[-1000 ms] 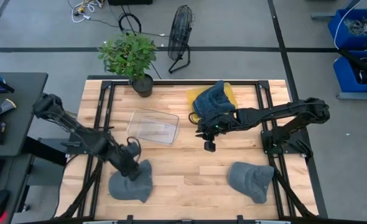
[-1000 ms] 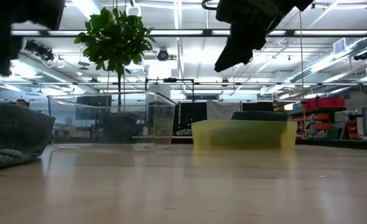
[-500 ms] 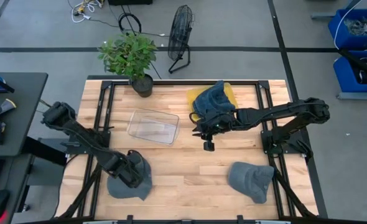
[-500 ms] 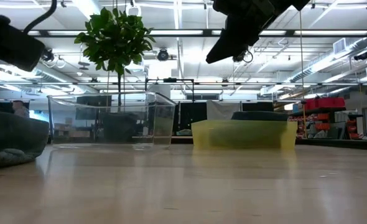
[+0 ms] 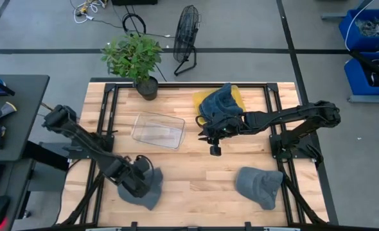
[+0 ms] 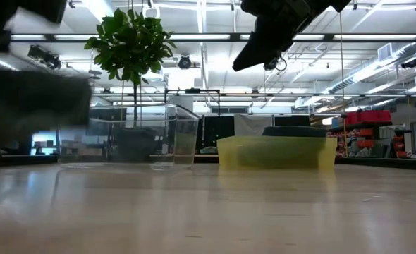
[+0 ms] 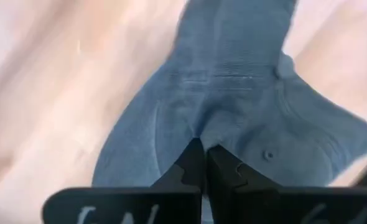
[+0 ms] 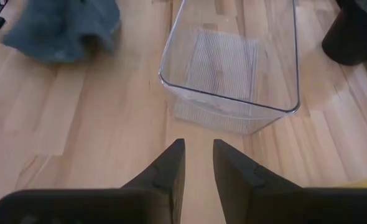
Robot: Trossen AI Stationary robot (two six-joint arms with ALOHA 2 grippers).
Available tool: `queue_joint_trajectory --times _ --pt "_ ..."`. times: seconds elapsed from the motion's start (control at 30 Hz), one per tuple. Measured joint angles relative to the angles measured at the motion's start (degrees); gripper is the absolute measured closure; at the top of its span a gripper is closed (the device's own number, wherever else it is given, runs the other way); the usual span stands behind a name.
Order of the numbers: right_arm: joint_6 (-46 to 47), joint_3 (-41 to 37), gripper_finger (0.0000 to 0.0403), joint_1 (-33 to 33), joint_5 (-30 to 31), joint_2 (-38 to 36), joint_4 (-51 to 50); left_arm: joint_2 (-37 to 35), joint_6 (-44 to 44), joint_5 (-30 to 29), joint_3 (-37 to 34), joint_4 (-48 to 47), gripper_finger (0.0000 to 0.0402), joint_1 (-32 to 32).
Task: Pick & Place hat
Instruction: Put the left gray cap into the transparent bin
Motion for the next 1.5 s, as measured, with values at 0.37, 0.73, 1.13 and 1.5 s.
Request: queue_joint_trajectory --times 0.37,0.73,1.13,1.5 --pt "3.27 0.0 0.0317 0.0 0.03 0.0 0.26 -0.36 21.57 -27.2 30.34 -38.97 0.0396 5.42" --pt "6.2 0.0 0.0317 0.0 0.04 -0.02 0.3 -0.94 50.07 -29.46 27.35 -23.47 0.0394 28.88" --pt "6.08 0.0 0.0317 0.02 0.06 -0.02 -0.62 -0.9 58.18 -27.59 8.32 -0.25 0.0393 39.19" --pt "5.56 0.0 0.0317 0.0 0.28 -0.02 -0.59 -0.9 54.89 -24.45 5.5 -1.27 0.0392 36.23"
